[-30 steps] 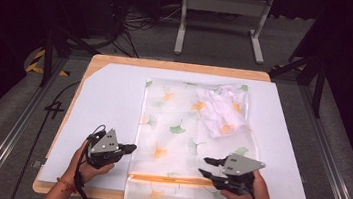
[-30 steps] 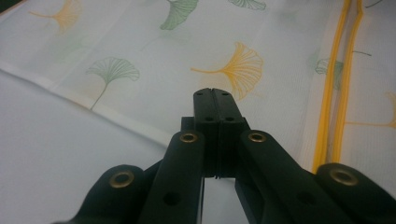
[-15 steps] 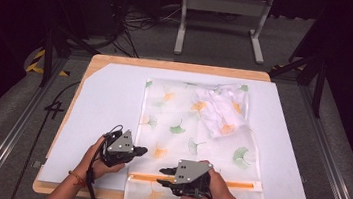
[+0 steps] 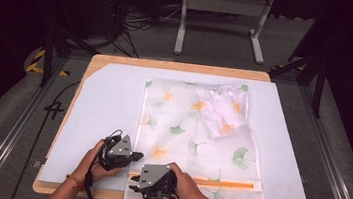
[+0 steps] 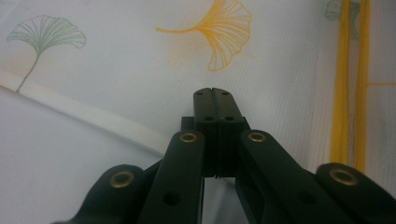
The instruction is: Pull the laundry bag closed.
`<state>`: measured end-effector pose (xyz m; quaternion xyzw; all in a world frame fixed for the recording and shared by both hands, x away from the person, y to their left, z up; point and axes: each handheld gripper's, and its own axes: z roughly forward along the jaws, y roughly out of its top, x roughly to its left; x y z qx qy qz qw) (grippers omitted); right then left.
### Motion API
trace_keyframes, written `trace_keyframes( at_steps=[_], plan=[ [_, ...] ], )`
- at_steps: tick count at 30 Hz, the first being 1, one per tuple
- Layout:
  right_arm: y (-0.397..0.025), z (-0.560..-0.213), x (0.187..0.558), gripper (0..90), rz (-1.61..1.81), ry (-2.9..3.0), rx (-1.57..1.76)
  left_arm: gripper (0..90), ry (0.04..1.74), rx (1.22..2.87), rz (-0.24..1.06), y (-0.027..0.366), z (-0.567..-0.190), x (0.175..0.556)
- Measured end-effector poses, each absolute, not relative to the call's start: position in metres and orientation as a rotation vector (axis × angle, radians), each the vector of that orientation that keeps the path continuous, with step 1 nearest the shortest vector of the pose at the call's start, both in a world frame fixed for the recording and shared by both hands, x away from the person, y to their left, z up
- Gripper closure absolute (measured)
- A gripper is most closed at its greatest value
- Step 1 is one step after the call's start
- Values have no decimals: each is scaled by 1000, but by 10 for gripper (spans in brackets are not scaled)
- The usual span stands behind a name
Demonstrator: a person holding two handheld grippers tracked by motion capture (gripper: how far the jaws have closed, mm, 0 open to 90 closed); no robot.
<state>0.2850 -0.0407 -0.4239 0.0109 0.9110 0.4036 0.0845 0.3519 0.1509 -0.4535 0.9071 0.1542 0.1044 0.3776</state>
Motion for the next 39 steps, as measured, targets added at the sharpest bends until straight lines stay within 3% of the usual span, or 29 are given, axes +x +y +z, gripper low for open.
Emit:
trace_keyframes(
  at_steps=[9,25,32,35,39],
  plan=[
    [-16,-438,293,633,1100,2725,39,900,391,2314,247,153,-455,353],
    [-9,-435,311,575,1086,2752,176,900,403,2288,191,156,-456,358],
    [-8,-442,320,655,1128,2830,244,900,411,2279,183,156,-457,358],
    [-11,-440,322,763,1182,2827,274,900,408,2281,182,157,-457,359],
    [-13,-441,326,841,1199,2840,297,900,403,2285,178,157,-456,359]
  ],
)
